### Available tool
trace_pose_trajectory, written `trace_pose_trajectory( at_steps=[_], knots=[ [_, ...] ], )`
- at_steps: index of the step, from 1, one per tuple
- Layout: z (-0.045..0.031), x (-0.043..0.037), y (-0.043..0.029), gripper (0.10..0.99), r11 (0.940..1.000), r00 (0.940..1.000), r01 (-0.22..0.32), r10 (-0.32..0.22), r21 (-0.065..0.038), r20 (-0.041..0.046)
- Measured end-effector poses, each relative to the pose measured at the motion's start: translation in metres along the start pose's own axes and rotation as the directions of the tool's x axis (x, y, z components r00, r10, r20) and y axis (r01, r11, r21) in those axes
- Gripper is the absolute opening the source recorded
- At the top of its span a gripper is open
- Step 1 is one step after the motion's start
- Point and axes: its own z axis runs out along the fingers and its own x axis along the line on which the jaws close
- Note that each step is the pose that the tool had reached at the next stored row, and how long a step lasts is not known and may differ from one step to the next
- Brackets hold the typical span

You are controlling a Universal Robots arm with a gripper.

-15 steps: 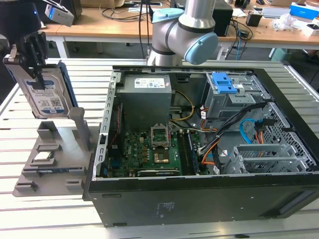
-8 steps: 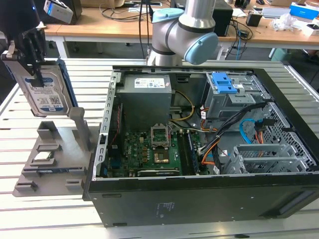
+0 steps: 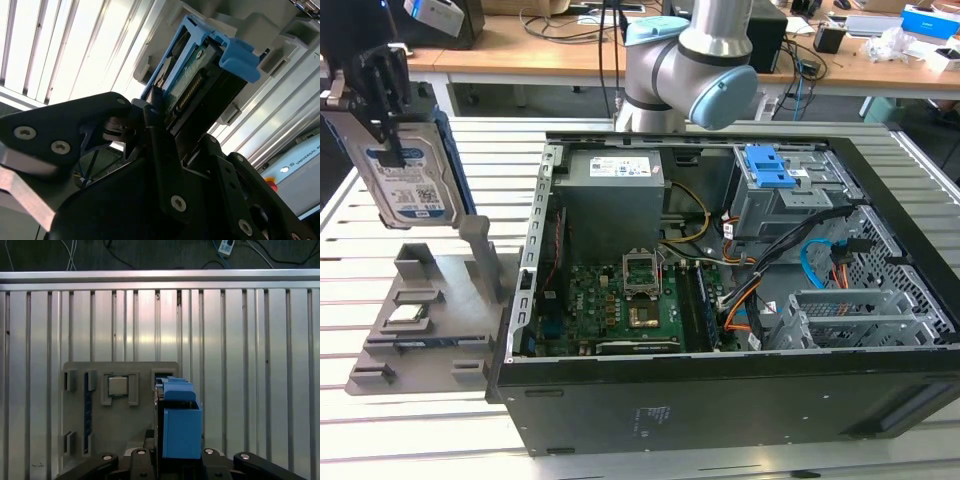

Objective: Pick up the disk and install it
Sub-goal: 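Pick up the disk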

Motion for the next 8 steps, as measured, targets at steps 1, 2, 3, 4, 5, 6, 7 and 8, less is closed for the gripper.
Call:
trace_pose_trajectory(
  at_steps=[1, 2, 3, 4, 5, 6, 7, 8],
  knots=[
    [-0.0014, 0.0000, 0.0000, 0.357, 1.0000, 1.0000, 0.000, 0.000, 0.000, 0.0000],
    [-0.0021, 0.0000, 0.0000, 0.357, 1.0000, 1.0000, 0.000, 0.000, 0.000, 0.0001],
    [-0.0030, 0.0000, 0.0001, 0.357, 1.0000, 1.0000, 0.000, 0.000, 0.000, 0.0000],
    [-0.0040, 0.0000, 0.0001, 0.357, 1.0000, 1.0000, 0.000, 0.000, 0.000, 0.0001],
    [-0.0048, 0.0000, 0.0001, 0.357, 1.0000, 1.0000, 0.000, 0.000, 0.000, 0.0000],
    [-0.0057, 0.0000, 0.0001, 0.357, 1.0000, 1.0000, 0.000, 0.000, 0.000, 0.0000],
    [-0.0065, 0.0000, 0.0002, 0.357, 1.0000, 1.0000, 0.000, 0.000, 0.000, 0.0000],
    [-0.0079, 0.0001, 0.0002, 0.357, 1.0000, 1.0000, 0.000, 0.000, 0.000, 0.0000]
  ],
)
